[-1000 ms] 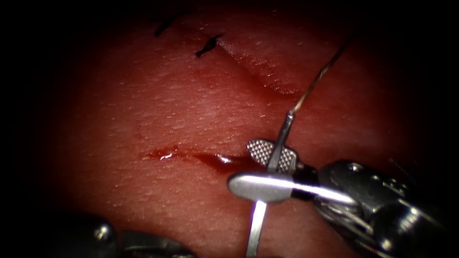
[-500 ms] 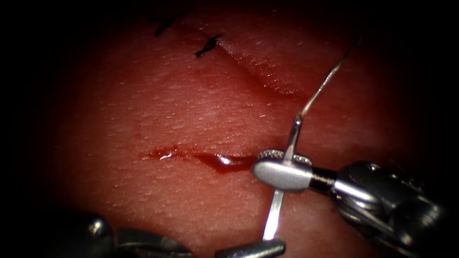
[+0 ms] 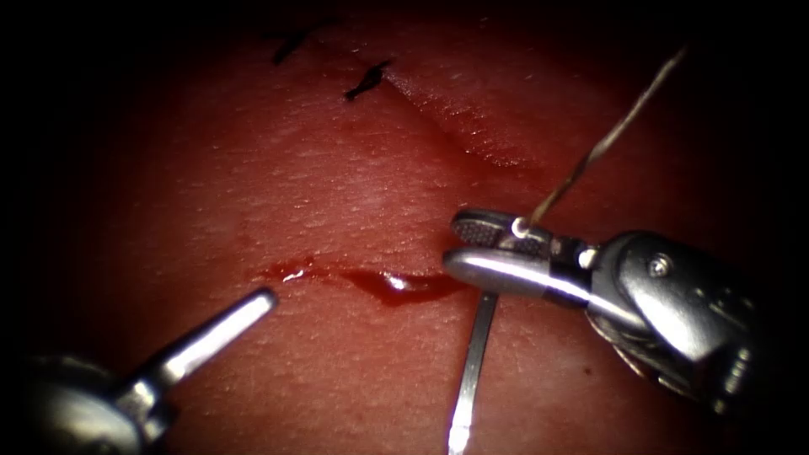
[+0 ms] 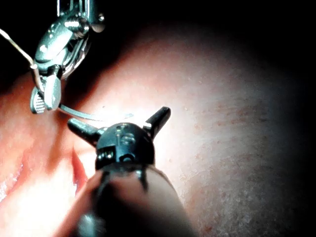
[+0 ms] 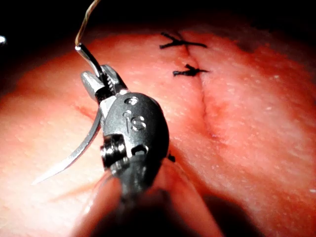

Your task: Wound Closure

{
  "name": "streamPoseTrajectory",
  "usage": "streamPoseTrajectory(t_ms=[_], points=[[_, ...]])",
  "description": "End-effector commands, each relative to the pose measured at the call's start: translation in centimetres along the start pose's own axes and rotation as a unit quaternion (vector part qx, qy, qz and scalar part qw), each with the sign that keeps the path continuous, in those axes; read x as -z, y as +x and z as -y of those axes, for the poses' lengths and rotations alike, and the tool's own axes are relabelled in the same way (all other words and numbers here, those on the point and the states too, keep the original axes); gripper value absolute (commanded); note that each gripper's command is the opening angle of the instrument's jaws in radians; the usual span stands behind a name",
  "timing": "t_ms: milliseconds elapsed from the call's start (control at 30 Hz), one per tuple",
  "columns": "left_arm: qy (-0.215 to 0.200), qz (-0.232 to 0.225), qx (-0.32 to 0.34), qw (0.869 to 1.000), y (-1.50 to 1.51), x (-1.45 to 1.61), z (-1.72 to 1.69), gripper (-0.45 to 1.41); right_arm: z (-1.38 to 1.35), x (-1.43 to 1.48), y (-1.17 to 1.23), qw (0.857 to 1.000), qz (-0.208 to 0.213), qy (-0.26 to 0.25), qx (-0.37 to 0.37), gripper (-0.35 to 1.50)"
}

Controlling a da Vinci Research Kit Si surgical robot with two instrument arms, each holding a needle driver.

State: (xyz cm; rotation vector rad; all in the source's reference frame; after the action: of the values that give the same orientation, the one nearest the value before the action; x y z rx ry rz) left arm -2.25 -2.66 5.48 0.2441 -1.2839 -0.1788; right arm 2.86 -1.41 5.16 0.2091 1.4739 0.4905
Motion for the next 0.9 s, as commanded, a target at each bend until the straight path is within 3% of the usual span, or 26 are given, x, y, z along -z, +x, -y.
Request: streamPoseTrajectory(t_ms=[33,233,300,400,500,667,900], points=[[-0.007,-0.005,0.013,1.0,0.04,-0.03,-0.03,0.76,-0.15,-0.18,0.07,1.0,-0.008,0.009,0.024,-0.35],[-0.061,-0.039,0.065,0.995,0.25,0.11,-0.27,0.49,-0.41,-0.64,0.26,0.994,-0.014,0.038,0.099,-0.35],[-0.109,-0.068,0.074,0.989,0.53,0.15,-0.47,0.46,-0.56,-0.98,0.35,0.988,-0.015,0.049,0.144,-0.35],[-0.141,-0.085,0.083,0.983,0.87,0.15,-0.59,0.46,-0.66,-1.21,0.36,0.974,-0.018,0.053,0.218,-0.35],[-0.136,-0.089,0.092,0.982,1.22,0.06,-0.63,0.49,-0.7,-1.3,0.32,0.953,-0.022,0.045,0.3,-0.35],[-0.113,-0.113,0.099,0.982,1.49,-0.26,-0.54,0.52,-0.7,-1.24,0.3,0.946,-0.025,0.048,0.321,-0.35],[-0.083,-0.125,0.115,0.982,1.61,-0.65,-0.36,0.57,-0.63,-1.26,0.23,0.941,-0.027,0.048,0.334,-0.35]])
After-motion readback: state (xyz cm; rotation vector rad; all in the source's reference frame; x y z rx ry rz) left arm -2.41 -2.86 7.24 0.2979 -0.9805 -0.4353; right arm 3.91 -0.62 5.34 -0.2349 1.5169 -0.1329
